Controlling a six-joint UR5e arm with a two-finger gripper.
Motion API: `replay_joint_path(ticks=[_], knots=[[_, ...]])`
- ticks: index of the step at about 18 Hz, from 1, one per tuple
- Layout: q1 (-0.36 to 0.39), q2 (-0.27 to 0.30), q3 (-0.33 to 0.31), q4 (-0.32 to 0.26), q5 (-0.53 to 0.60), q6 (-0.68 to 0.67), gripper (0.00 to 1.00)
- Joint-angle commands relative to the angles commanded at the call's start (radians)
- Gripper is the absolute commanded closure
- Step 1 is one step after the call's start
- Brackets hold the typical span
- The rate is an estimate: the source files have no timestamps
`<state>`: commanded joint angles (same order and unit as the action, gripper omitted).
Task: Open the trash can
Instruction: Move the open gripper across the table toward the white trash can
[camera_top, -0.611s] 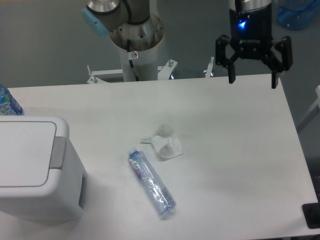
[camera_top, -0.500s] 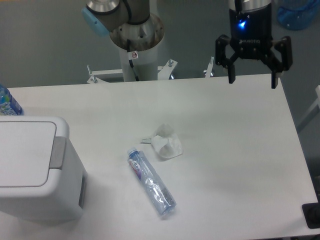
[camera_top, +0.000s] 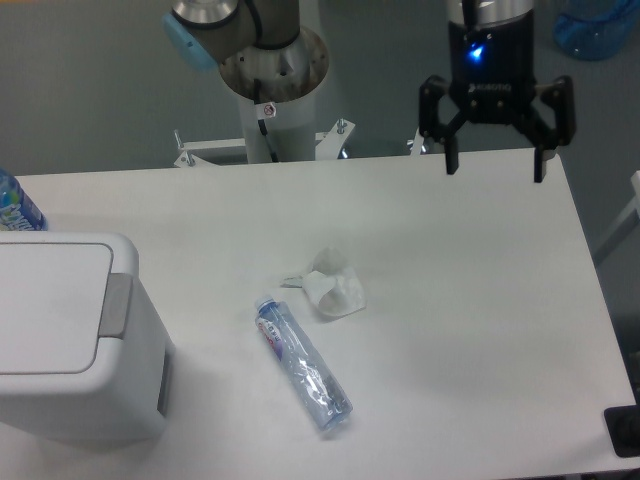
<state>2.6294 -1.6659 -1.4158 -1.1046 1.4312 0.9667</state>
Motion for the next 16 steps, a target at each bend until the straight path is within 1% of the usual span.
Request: replay_joint_path(ticks=[3, 4, 5, 8, 9, 11, 13, 16], knots=[[-0.041, -0.005, -0.003, 0.006, -0.011, -0.104, 0.00], [-0.067, -0.011, -0.003, 0.009, -0.026, -0.141, 0.00], [-0.092, -0.012, -0.008, 0.021, -0.041, -0.169, 0.00], [-0.112, -0.015, -0.032, 0.064, -0.046, -0.233, 0.00], [-0.132, -0.021, -0.034, 0.083, -0.046, -0.264, 0.00], [-0.175, -0.037, -0.034, 0.120, -0.046, -0.348, 0.00], [-0.195, -0.052, -0.034, 0.152, -0.049, -0.435, 0.00], [-0.247, -0.067, -0.034, 0.178, -0.049, -0.541, 0.00]])
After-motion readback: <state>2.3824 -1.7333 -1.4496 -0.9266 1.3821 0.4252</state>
